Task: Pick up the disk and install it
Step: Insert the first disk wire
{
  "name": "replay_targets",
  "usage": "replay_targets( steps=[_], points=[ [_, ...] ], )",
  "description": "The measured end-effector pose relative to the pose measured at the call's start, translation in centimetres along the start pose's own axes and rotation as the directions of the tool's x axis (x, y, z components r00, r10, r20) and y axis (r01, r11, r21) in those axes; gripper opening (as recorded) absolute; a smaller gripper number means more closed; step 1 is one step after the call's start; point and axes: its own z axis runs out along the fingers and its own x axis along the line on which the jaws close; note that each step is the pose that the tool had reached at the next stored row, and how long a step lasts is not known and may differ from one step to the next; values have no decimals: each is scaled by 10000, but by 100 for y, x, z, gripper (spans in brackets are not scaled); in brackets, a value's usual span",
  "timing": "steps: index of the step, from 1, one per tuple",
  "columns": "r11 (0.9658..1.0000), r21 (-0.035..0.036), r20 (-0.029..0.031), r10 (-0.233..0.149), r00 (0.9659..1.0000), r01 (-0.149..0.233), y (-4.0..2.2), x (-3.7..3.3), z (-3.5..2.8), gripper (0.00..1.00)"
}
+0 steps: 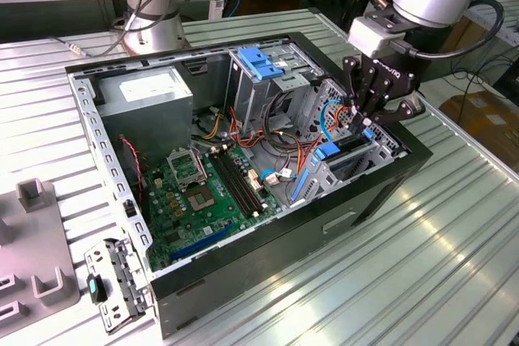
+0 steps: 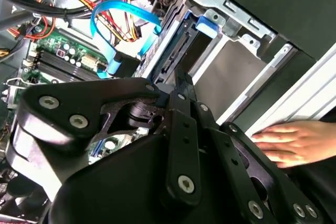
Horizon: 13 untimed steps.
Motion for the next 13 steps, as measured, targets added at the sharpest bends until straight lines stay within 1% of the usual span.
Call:
replay_targets(
  steps=[2,4,5,6,7,9,10,11,13],
  points=[
    [9999,-1,1,-127,9999,127,-4,2,-58,11],
    [9992,8,4,-397,9992,397,-18,7,-175,11],
    [9989,11,-10,-475,9989,475,-32,5,-178,11],
    [9982,15,-27,-597,9982,597,-86,-3,-180,11],
    [9977,19,-26,-683,9977,683,-138,-6,-179,11],
    [9970,23,-25,-768,9970,768,-216,-12,-178,11],
    [9966,25,-24,-827,9966,827,-287,-17,-177,11],
    [9956,30,-23,-932,9956,933,-395,-24,-176,11],
    [9949,33,-23,-1005,9949,1005,-455,-29,-176,11]
  ],
)
